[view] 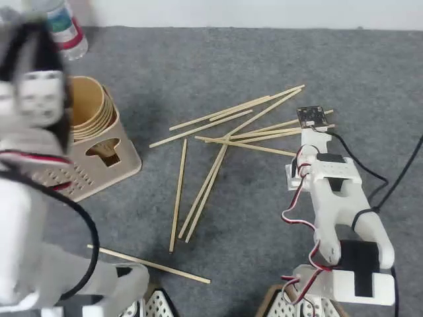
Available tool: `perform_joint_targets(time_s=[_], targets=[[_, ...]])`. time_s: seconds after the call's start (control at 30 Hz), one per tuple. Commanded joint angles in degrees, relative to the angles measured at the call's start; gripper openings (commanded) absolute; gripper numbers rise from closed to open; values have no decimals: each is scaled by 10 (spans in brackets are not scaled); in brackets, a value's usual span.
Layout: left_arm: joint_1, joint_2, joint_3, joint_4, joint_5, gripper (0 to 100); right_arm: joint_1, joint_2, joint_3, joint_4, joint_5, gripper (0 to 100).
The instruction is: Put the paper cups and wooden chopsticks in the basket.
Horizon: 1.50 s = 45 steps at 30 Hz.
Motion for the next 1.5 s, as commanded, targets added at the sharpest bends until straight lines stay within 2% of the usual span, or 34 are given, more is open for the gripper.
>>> perform_joint_targets(time_s=[0.0, 0.1, 0.33, 0.43, 0.6, 0.67, 0.73, 0.8, 0.9, 0.97, 1.0, 1.1, 1.27, 1.47], targets=[[-117, -7, -8, 18, -8, 9, -7, -22, -2, -8, -3, 299], [-148, -7, -7, 21, -8, 9, -7, -22, -1, -8, -3, 299], [-167, -25, 7, 30, -7, 9, -5, -22, 0, -7, -3, 299], [-185, -76, 88, 30, -7, 9, -6, -22, 0, -7, -3, 299], [-163, -219, 327, 15, -8, 9, -7, -22, 0, -7, -3, 299], [-150, -273, 438, -47, -9, 9, -7, -22, 0, -7, -3, 299], [-168, -321, 563, -142, -8, 9, -7, -22, 0, -7, -3, 299], [-199, -363, 697, -278, 2, 9, -7, -22, 0, -7, -3, 299], [-260, -427, 890, -535, 71, 9, -7, -22, 0, -7, -3, 299], [-282, -462, 993, -655, 95, 10, -7, -22, 0, -7, -3, 299], [-281, -477, 1033, -682, 89, 10, -7, -22, 0, -7, -3, 299], [-280, -493, 1108, -699, 84, 10, -7, -22, 0, -7, -3, 299], [-275, -494, 1147, -754, 86, 10, -7, -22, -1, -7, -3, 299], [-253, -498, 1197, -757, 86, 11, -7, -22, -2, -7, -3, 299]])
